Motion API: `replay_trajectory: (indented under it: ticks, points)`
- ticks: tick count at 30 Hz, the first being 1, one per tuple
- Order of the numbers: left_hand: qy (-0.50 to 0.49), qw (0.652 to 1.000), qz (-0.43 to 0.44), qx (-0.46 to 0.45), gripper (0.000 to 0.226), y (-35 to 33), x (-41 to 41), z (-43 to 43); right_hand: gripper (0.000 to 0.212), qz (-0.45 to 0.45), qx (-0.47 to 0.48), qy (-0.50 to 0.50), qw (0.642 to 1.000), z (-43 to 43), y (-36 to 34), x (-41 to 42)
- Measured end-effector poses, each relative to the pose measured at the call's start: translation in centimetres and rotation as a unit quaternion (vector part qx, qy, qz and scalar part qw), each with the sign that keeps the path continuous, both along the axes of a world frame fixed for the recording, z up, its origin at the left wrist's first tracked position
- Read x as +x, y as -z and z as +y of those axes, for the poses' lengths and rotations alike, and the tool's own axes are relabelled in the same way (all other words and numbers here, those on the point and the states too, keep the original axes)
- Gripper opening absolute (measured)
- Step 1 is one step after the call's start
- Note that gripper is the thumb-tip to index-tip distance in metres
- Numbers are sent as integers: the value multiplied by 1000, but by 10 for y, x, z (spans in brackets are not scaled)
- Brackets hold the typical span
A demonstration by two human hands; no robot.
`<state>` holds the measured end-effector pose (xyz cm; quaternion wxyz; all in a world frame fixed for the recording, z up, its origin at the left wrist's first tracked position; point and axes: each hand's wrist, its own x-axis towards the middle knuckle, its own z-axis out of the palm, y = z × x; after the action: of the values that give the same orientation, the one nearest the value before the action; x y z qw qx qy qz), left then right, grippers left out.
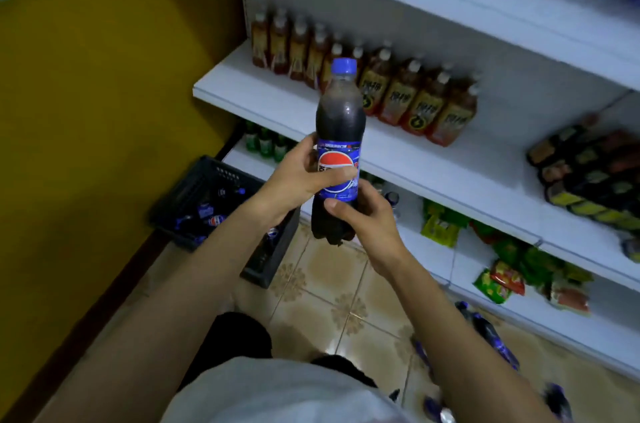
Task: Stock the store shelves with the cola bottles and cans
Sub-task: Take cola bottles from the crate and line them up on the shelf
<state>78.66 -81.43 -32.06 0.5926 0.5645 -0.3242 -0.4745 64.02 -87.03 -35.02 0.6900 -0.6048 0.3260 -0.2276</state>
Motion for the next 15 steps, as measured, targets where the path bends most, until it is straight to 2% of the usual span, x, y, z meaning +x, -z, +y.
replay_trajectory:
  ticks: [3,5,11,15]
  points:
    - [3,997,-82,11,89,-22,-17,-4,39,-30,-11,7,999,-10,-17,-16]
    - [6,995,-101,21,93,-30,-25,-8,36,-45,-16,11,999,-16,-28,-25]
    - [22,988,-150,18,60,-58,-52,-29,34,-73,-33,7,997,-35,-54,-45]
    - [-23,980,-199,-3,58,-75,-61,-45,42,-100,-53,-15,993,-53,-70,-52]
